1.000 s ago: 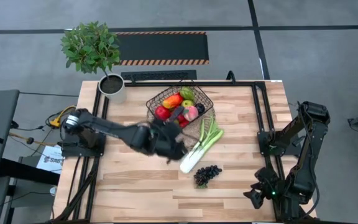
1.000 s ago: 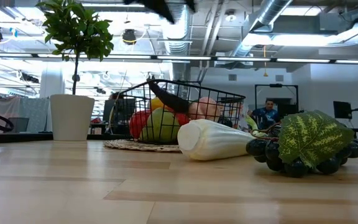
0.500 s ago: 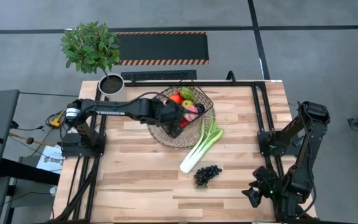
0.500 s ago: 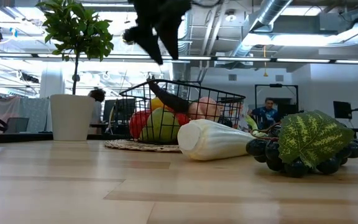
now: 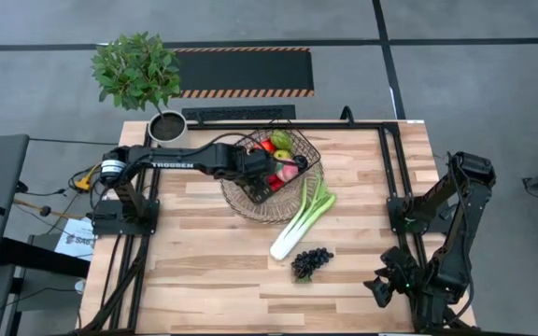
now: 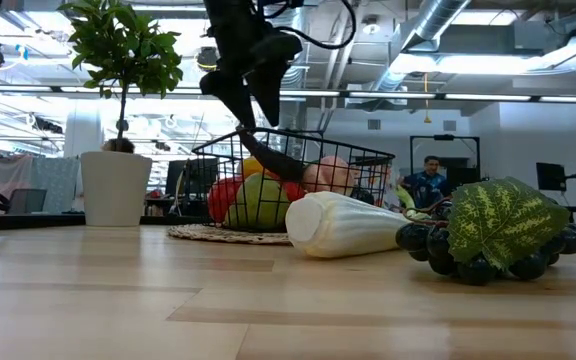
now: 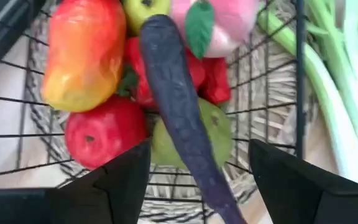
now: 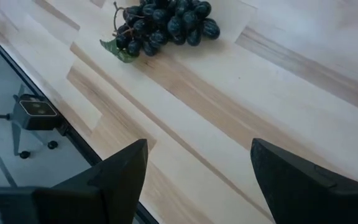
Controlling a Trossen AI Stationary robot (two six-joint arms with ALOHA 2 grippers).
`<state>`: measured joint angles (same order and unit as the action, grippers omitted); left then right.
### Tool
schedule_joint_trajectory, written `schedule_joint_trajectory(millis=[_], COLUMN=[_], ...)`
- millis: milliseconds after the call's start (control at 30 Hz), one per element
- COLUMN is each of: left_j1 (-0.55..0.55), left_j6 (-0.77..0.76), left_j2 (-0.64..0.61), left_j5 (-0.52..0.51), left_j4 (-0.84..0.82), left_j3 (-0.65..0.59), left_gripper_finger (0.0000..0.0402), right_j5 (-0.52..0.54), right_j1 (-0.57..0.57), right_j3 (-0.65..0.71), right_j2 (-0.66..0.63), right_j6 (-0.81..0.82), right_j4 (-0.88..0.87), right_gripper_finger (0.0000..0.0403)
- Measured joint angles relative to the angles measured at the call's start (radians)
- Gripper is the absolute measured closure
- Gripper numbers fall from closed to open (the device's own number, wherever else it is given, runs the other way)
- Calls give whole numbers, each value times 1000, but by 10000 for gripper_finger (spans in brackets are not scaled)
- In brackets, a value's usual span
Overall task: Build produce basket
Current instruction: Put the violet eggplant into the wire basket, then put the black grapes into the wire basket
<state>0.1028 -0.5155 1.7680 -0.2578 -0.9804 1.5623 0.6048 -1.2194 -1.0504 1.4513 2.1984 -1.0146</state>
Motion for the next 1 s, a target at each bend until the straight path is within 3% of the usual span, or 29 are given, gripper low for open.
schedule_joint_trajectory(millis=[400,600,833,1000], left_j1=[3,2,7,11], left_j6=[11,1,23,64], left_j2=[67,66,66,65], left_j5=[58,52,-50,-6], left_j4=[15,26,28,29], left_j3=[0,1,11,42], left_gripper_finger=[158,227,330,337], right_j5=[0,-1,-1,-2], right_j1=[0,0,0,0], right_j3=[0,0,0,0], right_j2=[0,0,0,0], right_j6=[3,3,3,2], right_j4=[-3,-3,-4,-3], right_gripper_finger=[97,97,97,97])
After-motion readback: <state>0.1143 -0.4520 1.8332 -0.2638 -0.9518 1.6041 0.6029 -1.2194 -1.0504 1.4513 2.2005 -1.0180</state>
